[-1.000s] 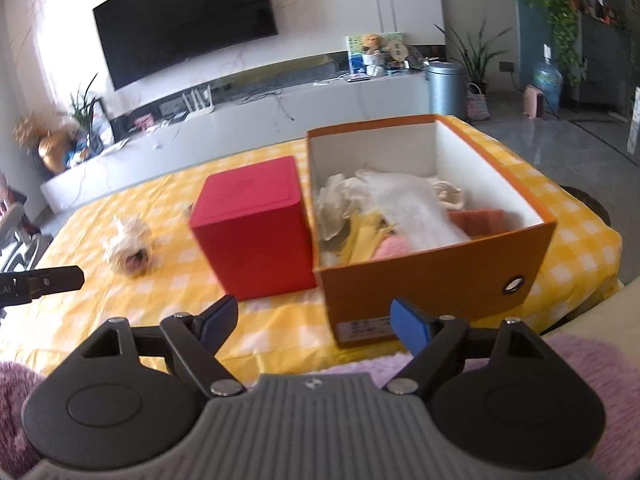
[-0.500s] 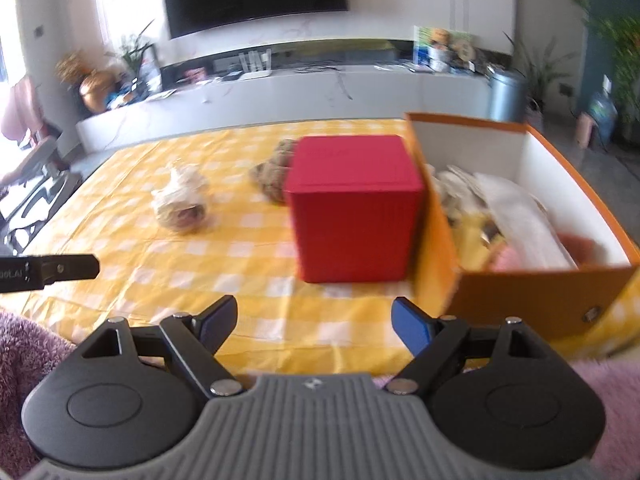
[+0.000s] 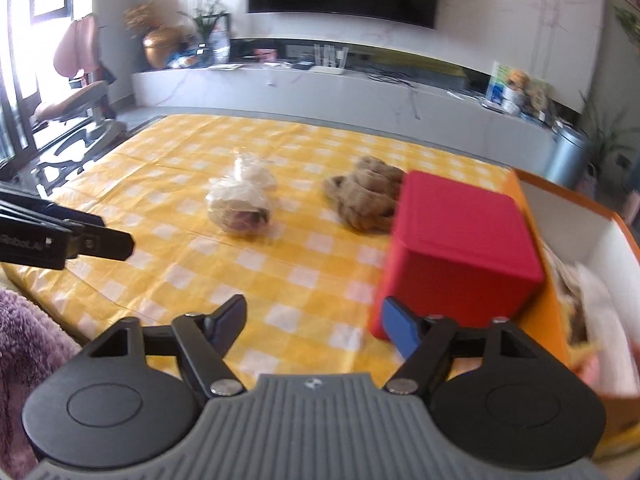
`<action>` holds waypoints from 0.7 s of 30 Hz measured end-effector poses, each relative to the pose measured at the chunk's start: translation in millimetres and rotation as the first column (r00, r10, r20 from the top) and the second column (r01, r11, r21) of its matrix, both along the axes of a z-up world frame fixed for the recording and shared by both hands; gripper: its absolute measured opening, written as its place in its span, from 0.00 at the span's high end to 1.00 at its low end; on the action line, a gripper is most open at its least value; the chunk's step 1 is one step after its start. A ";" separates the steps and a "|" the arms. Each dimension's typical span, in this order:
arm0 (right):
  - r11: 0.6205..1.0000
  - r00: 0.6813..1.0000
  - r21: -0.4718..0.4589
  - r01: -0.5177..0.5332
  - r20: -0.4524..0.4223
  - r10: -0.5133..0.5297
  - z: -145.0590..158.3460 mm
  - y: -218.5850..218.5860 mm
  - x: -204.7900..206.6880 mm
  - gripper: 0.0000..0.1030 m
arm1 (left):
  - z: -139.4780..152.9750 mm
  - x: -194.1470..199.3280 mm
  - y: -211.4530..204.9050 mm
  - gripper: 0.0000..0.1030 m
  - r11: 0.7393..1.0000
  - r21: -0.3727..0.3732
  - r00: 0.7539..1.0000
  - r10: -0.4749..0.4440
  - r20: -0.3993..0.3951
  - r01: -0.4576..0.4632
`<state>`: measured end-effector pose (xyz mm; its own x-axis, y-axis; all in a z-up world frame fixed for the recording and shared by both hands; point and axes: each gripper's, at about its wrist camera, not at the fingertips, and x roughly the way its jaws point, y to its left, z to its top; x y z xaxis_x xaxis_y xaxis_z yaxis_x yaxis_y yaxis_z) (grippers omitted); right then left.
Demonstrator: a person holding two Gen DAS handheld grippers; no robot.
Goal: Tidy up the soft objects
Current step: 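Close the left tool on the plastic-wrapped bundle while the right tool grasps the brown plush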
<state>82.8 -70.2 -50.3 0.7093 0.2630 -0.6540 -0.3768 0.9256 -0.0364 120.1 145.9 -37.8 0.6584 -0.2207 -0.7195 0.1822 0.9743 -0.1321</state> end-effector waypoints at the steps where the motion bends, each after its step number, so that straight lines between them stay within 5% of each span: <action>1: 1.000 1.000 0.000 -0.017 0.000 0.017 -0.7 4.1 4.2 0.36 | -0.9 4.8 2.1 0.45 1.000 -0.002 1.000 -0.005 -0.002 0.005; 9: 0.992 0.993 -0.051 -0.116 0.001 0.117 -6.2 34.9 47.2 0.41 | -7.9 53.1 5.9 0.24 1.000 0.016 1.000 -0.005 0.016 0.005; 21: 0.976 0.989 -0.176 -0.130 -0.088 0.116 -11.7 58.9 146.0 0.41 | -34.9 137.2 16.6 0.16 0.985 -0.056 0.985 0.160 -0.060 -0.163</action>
<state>228.8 -11.3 -62.0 0.6243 0.2179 -0.7502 -0.4957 0.8527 -0.1649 257.2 162.5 -72.6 0.6489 -0.1587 -0.7441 0.0140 0.9803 -0.1969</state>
